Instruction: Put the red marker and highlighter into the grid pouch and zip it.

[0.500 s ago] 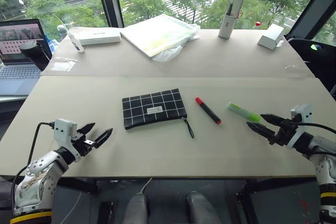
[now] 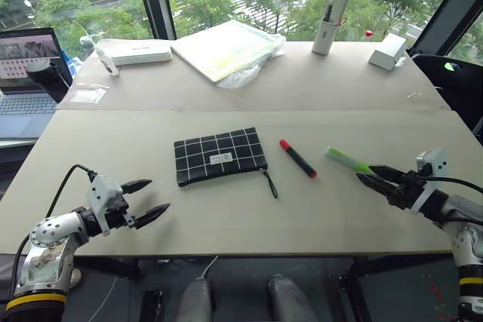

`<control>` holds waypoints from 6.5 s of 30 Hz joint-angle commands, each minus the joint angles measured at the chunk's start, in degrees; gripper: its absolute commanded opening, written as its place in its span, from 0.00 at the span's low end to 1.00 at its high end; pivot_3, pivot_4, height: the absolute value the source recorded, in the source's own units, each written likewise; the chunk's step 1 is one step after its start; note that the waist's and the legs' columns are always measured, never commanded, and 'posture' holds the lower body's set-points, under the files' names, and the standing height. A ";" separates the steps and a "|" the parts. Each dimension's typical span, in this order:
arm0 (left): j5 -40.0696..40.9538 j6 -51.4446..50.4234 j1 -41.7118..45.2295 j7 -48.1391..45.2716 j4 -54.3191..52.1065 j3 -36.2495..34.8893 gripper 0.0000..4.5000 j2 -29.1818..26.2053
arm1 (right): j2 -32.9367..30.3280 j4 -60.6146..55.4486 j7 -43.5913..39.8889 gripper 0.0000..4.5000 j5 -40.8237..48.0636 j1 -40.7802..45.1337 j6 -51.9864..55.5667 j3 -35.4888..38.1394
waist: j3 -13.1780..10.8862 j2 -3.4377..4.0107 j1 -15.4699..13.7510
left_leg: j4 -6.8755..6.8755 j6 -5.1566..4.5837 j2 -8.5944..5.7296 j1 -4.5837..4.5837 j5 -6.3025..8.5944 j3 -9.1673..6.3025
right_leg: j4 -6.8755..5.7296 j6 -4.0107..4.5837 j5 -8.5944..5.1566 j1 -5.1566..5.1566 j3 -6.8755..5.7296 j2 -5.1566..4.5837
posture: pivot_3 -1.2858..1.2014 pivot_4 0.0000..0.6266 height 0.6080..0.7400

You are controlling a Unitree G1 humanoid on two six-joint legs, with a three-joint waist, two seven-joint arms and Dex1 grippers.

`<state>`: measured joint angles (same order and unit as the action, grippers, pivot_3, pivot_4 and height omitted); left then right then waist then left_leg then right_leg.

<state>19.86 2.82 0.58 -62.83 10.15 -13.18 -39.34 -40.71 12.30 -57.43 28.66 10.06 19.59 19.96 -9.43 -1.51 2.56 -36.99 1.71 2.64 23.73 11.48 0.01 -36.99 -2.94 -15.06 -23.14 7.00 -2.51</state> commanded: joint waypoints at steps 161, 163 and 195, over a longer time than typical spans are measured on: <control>-11.26 9.30 29.58 14.25 16.53 12.64 0.00 11.77 | 37.83 16.56 9.42 0.01 -26.24 40.22 -3.78 -36.02 | -0.01 0.00 0.22 | -0.10 0.12 0.05 0.68 -0.09 -0.10 | -0.80 0.12 0.08 -1.06 -0.19 0.06 | 0.52 0.24 0.93; -11.26 9.30 29.72 14.16 16.66 12.62 0.00 11.79 | 38.93 15.95 9.55 0.01 -25.63 40.20 -2.67 -35.59 | -0.01 0.00 0.22 | -0.10 0.12 0.05 0.68 -0.09 -0.10 | -0.97 0.12 0.07 -1.06 -0.20 0.05 | 0.52 0.24 0.93; 0.03 -2.98 25.53 4.82 3.76 8.00 0.00 6.00 | -4.64 17.83 -1.37 0.69 -19.56 25.23 -13.08 -13.79 | -0.04 -0.06 0.10 | -0.22 0.14 0.02 0.67 -0.10 -0.05 | -0.58 0.11 0.07 -0.96 -0.10 0.05 | 0.52 0.24 0.93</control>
<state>18.39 0.24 24.87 -57.67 16.13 -3.64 -32.54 -44.02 28.72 -58.68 8.59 34.47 9.37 3.65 -9.47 -1.57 2.66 -37.20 1.85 2.66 24.40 11.37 -0.03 -37.57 -2.83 -14.99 -24.10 6.91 -2.47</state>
